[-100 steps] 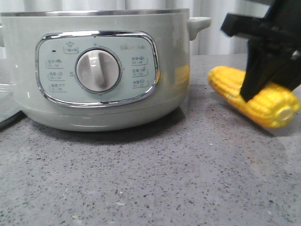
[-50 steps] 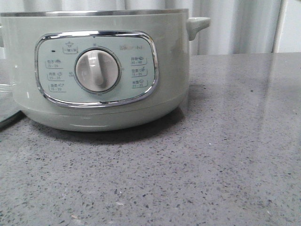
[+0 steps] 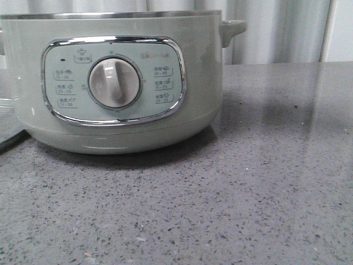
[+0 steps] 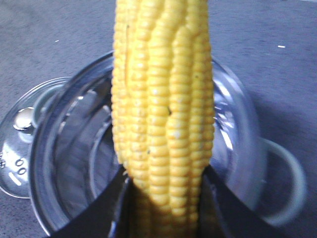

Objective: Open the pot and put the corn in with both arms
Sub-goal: 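Lift the corn cob and carry it over the open pot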

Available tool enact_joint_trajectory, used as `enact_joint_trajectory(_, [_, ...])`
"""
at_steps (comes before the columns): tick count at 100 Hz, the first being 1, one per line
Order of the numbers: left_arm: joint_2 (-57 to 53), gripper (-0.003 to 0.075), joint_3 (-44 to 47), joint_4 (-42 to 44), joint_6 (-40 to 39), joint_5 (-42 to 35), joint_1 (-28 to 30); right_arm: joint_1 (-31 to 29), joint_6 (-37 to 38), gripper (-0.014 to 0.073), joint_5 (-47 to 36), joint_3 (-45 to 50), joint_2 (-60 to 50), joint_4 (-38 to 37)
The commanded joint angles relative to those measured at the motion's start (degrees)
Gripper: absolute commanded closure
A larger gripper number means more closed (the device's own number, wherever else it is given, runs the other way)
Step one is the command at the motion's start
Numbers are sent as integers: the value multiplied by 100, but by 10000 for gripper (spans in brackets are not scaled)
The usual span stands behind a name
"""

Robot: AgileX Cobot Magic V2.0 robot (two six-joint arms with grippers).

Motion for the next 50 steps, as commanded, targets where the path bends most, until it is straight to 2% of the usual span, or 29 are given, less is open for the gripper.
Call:
enact_joint_trajectory(1, [-12,332,-210,15,-22,-419,-45,243,-71,576,-591,-376,156,86])
enact_joint_trajectory(25, [-12,332,-210,15,-24,-419,-45,378,-71,647,-589,-715,917,86])
enact_joint_trajectory(50, [-12,333,-210,15,-24,-419,-45,378,-71,649,-583,-725,1240,86])
